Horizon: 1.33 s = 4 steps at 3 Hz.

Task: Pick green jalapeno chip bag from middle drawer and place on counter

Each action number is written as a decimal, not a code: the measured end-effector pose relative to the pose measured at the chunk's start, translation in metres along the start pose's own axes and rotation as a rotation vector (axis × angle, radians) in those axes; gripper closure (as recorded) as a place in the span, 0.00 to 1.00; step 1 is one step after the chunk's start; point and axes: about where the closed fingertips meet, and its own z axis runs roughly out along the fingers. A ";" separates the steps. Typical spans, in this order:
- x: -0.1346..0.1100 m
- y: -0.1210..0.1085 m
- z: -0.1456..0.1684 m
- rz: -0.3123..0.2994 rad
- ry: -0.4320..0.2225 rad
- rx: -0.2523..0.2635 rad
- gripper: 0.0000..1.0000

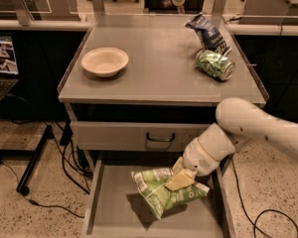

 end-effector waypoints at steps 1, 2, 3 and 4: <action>-0.047 0.024 -0.049 -0.100 -0.020 -0.003 1.00; -0.059 0.030 -0.060 -0.127 -0.023 -0.006 1.00; -0.065 0.035 -0.060 -0.146 -0.023 -0.008 1.00; -0.123 0.083 -0.128 -0.314 -0.055 0.111 1.00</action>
Offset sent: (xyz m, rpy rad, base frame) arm 0.0064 0.0094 0.0713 0.0423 -0.0624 0.0684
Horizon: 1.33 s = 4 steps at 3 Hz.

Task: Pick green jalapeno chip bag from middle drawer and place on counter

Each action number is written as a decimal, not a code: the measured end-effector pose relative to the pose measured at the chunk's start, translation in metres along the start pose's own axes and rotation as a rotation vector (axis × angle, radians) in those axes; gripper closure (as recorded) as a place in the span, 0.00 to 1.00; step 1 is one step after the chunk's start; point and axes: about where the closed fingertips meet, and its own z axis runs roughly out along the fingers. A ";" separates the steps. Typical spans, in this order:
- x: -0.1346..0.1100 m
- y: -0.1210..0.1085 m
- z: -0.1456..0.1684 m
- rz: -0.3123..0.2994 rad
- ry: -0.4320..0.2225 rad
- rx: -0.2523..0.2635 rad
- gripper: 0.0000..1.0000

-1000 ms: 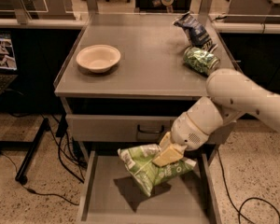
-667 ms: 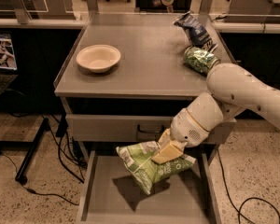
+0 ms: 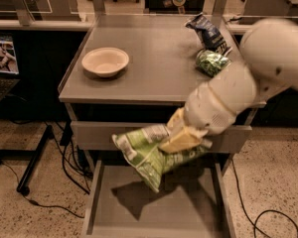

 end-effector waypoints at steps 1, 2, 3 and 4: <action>-0.082 0.008 -0.075 -0.146 -0.028 0.149 1.00; -0.140 -0.010 -0.124 -0.209 -0.075 0.287 1.00; -0.151 -0.011 -0.135 -0.229 -0.089 0.311 1.00; -0.151 -0.011 -0.135 -0.229 -0.089 0.311 1.00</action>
Offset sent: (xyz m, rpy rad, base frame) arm 0.0746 0.0329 0.2744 0.1476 -0.5362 -0.1311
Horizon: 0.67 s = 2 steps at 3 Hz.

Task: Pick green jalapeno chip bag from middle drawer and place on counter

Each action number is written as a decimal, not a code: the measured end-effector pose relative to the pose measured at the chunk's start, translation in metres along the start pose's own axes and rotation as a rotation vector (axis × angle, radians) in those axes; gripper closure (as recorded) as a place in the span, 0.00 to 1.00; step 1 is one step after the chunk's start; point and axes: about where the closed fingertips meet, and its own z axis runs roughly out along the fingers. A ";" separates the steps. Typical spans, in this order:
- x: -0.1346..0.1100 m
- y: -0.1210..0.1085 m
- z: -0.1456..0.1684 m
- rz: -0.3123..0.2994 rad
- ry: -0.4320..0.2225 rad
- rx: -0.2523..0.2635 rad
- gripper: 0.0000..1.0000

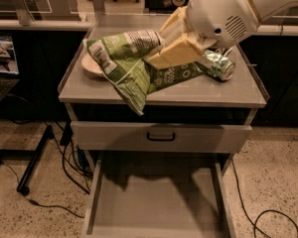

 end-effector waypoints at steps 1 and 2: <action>-0.001 -0.021 0.007 -0.008 0.012 0.049 1.00; -0.003 -0.090 0.010 -0.033 0.070 0.153 1.00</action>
Offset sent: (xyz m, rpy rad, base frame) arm 0.1545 0.0112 0.0485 -0.0898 -0.2470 -0.1568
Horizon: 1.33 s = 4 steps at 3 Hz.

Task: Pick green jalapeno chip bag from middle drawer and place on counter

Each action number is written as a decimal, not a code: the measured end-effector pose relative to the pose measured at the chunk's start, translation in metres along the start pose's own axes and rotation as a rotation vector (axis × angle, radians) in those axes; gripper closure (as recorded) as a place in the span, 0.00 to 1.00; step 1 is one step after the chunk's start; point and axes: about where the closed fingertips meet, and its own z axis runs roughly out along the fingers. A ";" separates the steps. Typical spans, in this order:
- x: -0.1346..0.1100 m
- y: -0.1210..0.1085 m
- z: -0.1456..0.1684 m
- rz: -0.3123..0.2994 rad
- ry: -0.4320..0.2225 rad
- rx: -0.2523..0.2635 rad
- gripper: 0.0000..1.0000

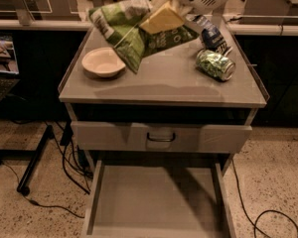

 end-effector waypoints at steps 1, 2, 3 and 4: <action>0.000 -0.053 0.007 -0.026 0.054 0.068 1.00; 0.013 -0.080 0.021 0.000 0.085 0.098 1.00; 0.038 -0.085 0.038 0.044 0.131 0.097 1.00; 0.060 -0.083 0.052 0.087 0.166 0.091 1.00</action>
Offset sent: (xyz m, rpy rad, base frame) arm 0.1231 -0.0137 -0.0035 -0.0798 -0.0599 -0.1633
